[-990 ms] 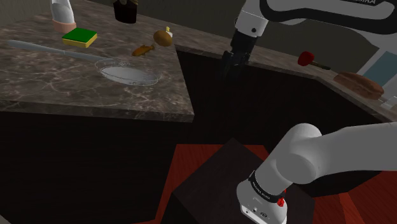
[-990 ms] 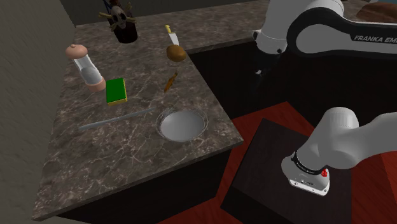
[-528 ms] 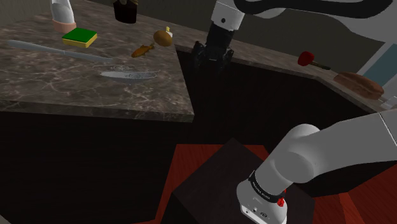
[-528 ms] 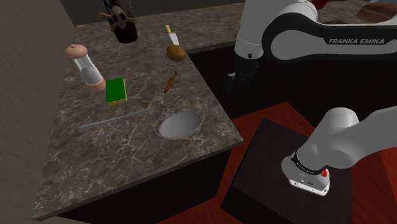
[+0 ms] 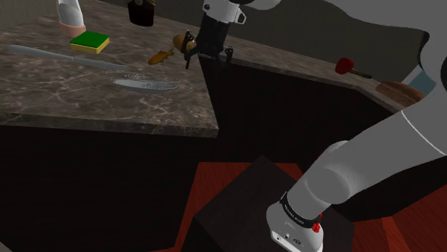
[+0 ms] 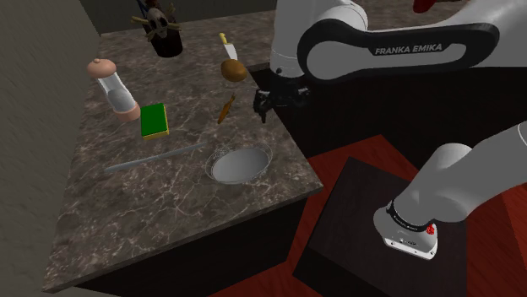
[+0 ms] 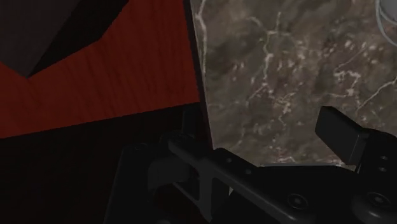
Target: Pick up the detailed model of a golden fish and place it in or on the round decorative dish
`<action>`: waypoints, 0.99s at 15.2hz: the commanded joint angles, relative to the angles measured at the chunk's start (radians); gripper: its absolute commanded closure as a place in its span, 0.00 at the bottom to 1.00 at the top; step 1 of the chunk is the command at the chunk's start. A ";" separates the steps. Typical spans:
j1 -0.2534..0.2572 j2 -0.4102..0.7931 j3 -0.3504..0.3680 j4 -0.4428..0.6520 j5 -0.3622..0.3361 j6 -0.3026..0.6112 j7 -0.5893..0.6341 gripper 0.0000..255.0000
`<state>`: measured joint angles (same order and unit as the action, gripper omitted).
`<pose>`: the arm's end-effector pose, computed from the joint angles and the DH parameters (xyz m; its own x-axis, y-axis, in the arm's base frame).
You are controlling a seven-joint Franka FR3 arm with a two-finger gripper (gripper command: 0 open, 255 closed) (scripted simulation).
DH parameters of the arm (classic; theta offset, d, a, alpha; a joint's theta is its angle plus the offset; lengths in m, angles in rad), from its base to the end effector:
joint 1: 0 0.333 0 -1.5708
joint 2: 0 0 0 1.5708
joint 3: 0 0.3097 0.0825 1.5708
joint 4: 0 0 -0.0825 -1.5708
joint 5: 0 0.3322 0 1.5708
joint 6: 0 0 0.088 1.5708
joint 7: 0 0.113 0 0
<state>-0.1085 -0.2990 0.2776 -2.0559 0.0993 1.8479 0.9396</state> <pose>0.4203 0.0941 0.5627 0.6937 -0.7194 0.0342 -0.7160 -0.6940 -0.0749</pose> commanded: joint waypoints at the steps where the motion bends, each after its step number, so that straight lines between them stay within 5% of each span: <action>1: -0.017 0.080 0.028 0.077 -0.017 0.014 0.129 0.00; 13: -0.017 0.534 0.043 0.609 -0.194 -0.031 0.766 0.00; 15: -0.017 0.536 0.040 0.585 -0.195 -0.005 0.766 0.00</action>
<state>-0.1265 0.2280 0.3200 -1.4742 -0.0923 1.8358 1.6929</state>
